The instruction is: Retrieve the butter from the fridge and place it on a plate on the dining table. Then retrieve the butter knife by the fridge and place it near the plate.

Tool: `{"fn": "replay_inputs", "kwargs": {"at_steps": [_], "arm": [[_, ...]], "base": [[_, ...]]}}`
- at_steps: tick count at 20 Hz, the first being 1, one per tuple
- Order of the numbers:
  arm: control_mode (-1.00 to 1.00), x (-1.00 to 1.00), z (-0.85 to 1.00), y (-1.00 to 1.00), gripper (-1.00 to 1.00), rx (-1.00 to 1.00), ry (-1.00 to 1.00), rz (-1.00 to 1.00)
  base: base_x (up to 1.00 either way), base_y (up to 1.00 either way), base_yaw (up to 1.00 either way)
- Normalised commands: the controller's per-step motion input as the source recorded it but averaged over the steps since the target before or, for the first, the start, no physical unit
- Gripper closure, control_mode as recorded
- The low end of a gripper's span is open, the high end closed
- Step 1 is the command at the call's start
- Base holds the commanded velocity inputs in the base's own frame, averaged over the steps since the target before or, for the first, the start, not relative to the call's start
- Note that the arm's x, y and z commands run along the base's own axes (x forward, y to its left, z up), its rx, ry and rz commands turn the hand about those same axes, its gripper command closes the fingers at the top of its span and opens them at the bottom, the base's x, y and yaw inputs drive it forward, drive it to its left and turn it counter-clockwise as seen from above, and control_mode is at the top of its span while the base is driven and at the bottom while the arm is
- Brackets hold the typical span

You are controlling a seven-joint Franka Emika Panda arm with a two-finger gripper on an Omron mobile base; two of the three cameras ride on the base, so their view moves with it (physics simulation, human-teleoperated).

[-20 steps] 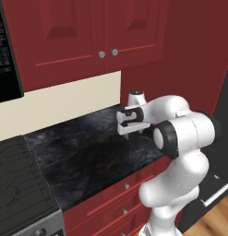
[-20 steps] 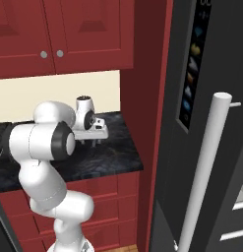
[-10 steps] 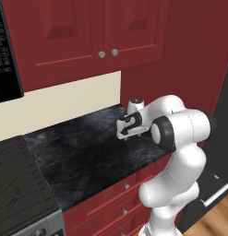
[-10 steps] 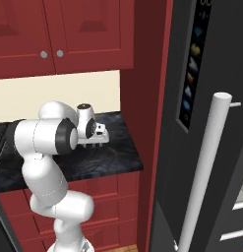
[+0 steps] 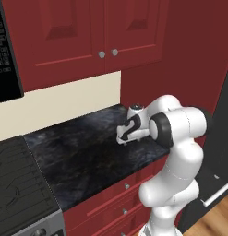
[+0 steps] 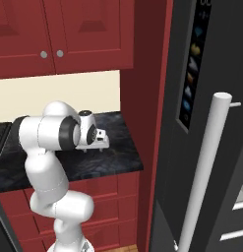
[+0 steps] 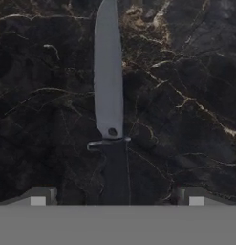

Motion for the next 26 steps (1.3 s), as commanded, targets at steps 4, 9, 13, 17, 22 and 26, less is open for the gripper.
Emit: {"fn": "replay_inputs", "kwargs": {"at_steps": [4, 9, 13, 17, 22, 26], "arm": [[-1.0, 0.01, -0.22, 0.01, -1.0, 0.0, 0.0, 0.0], [-1.0, 0.0, -0.13, 0.0, -1.0, 0.01, 0.0, 0.0], [-1.0, 0.0, -0.16, 0.0, -1.0, 0.02, 0.0, 0.0], [-1.0, 0.0, -0.14, 0.0, 1.0, 0.01, 0.0, 0.0], [-1.0, 0.0, -0.02, 0.0, 1.0, 0.0, 0.0, 0.0], [-1.0, 0.01, 0.0, 0.0, 1.0, 0.0, 0.0, 0.0]], "base": [[0.0, 0.0, 0.0], [0.0, 0.0, 0.0], [0.0, 0.0, 0.0], [0.0, 0.0, 0.0], [0.0, 0.0, 0.0], [0.0, 0.0, 0.0]]}}
